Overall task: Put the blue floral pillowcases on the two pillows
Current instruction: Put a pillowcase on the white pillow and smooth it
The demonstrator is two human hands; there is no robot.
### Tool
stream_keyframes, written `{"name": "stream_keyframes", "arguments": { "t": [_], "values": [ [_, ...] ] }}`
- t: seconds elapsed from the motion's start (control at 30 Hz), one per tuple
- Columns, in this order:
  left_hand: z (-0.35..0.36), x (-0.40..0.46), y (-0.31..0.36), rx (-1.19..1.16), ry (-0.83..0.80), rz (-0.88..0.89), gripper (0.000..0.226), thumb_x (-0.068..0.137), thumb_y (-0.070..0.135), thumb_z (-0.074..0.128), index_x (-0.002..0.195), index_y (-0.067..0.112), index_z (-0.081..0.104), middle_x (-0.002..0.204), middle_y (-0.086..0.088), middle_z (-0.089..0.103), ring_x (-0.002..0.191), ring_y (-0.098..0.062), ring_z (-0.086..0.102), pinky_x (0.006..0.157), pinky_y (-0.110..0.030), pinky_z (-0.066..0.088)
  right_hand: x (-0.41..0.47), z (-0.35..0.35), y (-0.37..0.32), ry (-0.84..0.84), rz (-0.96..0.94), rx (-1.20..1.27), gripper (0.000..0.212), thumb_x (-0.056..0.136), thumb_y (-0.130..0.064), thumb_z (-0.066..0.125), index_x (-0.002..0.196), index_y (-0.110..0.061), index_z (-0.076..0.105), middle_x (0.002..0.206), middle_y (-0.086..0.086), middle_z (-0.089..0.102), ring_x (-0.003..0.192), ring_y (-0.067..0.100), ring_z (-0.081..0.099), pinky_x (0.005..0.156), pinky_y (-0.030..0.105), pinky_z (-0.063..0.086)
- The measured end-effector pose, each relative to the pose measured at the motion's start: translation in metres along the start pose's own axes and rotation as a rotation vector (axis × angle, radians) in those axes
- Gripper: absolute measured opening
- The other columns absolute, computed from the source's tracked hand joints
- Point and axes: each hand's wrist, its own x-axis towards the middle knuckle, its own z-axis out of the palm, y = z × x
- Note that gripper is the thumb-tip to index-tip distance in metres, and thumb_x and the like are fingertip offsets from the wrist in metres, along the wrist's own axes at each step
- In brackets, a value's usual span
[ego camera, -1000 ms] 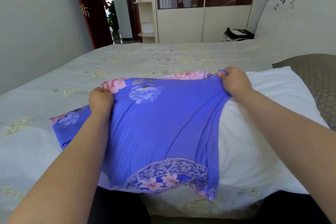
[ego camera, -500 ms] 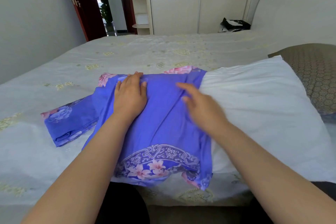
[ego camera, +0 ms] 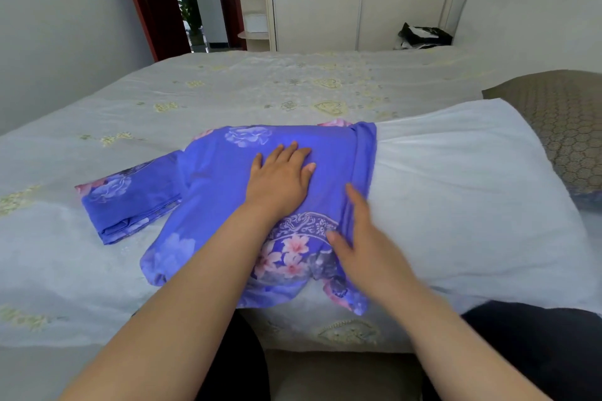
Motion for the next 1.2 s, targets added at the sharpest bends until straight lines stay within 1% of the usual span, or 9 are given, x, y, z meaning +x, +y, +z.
{"name": "stream_keyframes", "arguments": {
  "t": [0.23,0.43,0.57,0.67,0.73,0.83,1.0,1.1,1.2],
  "values": [
    [-0.002,-0.007,-0.009,0.013,0.044,0.075,0.046,0.099,0.044,0.031,0.140,0.026,0.040,0.151,0.003,0.033,0.140,-0.016,0.027,0.114,-0.040,0.015,-0.009,-0.026,0.106,0.479,0.249,-0.046,0.039,0.097,-0.036,0.041,0.135,-0.038,0.032,0.079,0.001,0.058,0.079,0.037,0.061,0.064,0.034,0.038],
    [0.003,-0.059,0.016,0.165,0.432,0.167,0.032,0.092,0.037,0.039,0.090,0.013,0.059,0.088,-0.007,0.057,0.077,-0.030,0.052,0.065,-0.037,0.039,-0.022,0.006,0.098,0.592,0.281,0.232,0.030,0.094,-0.043,0.047,0.100,-0.015,0.038,0.079,0.003,0.059,0.074,0.030,0.059,0.065,0.040,0.046],
    [0.023,-0.095,0.022,0.190,0.470,0.294,0.032,0.095,0.036,0.043,0.079,0.012,0.055,0.085,-0.008,0.056,0.073,-0.030,0.048,0.067,-0.039,0.034,-0.024,0.010,0.093,0.161,0.616,0.286,0.072,0.088,-0.069,0.025,0.072,-0.005,0.055,0.071,0.012,0.059,0.068,0.029,0.057,0.064,0.036,0.048],
    [0.033,-0.113,0.019,0.158,0.482,0.376,0.037,0.094,0.043,0.046,0.082,0.010,0.059,0.099,-0.009,0.061,0.085,-0.031,0.053,0.082,-0.041,0.039,-0.018,0.005,0.092,-0.153,0.788,0.544,0.087,0.081,-0.077,0.021,0.103,-0.004,0.062,0.083,0.011,0.064,0.072,0.026,0.061,0.057,0.027,0.052],
    [0.039,-0.123,0.015,0.169,0.450,0.405,0.047,0.091,0.054,0.048,0.093,0.009,0.061,0.116,-0.010,0.061,0.109,-0.033,0.054,0.099,-0.049,0.037,-0.014,0.004,0.092,-0.200,0.727,0.846,0.074,0.079,-0.076,0.034,0.113,-0.017,0.062,0.101,0.006,0.070,0.090,0.026,0.068,0.067,0.035,0.057],
    [0.045,-0.133,0.006,0.266,0.381,0.384,0.071,0.081,0.072,0.046,0.117,0.012,0.054,0.139,-0.010,0.050,0.133,-0.038,0.039,0.106,-0.064,0.024,-0.003,0.009,0.081,0.114,0.621,1.065,0.056,0.087,-0.055,0.054,0.107,-0.004,0.064,0.098,0.012,0.071,0.079,0.025,0.066,0.068,0.035,0.054],
    [0.034,-0.129,-0.006,0.312,0.304,0.167,0.093,0.070,0.048,0.073,0.147,0.029,0.024,0.150,-0.012,0.030,0.133,-0.047,0.034,0.102,-0.062,0.028,0.012,-0.016,0.030,0.578,0.219,0.669,0.048,0.093,-0.034,0.055,0.050,-0.016,0.041,0.045,-0.002,0.037,0.045,0.007,0.033,0.054,0.027,0.033],
    [-0.006,-0.113,-0.007,0.014,0.410,0.032,0.082,0.074,0.032,0.070,0.144,0.032,0.026,0.127,-0.012,0.051,0.099,-0.035,0.061,0.071,-0.039,0.050,0.029,-0.050,-0.023,0.587,-0.041,0.464,0.060,0.093,-0.041,0.054,0.047,-0.020,0.021,0.044,-0.001,0.021,0.044,0.014,0.024,0.048,0.030,0.024],
    [-0.055,-0.095,0.009,-0.419,0.576,-0.060,0.052,0.085,0.017,0.052,0.133,0.033,0.046,0.108,0.008,0.062,0.097,-0.014,0.058,0.071,-0.027,0.044,0.063,-0.090,-0.085,0.581,-0.274,0.239,0.051,0.096,-0.041,0.048,0.055,-0.020,0.026,0.050,-0.002,0.030,0.055,0.022,0.034,0.057,0.035,0.028]
  ]
}}
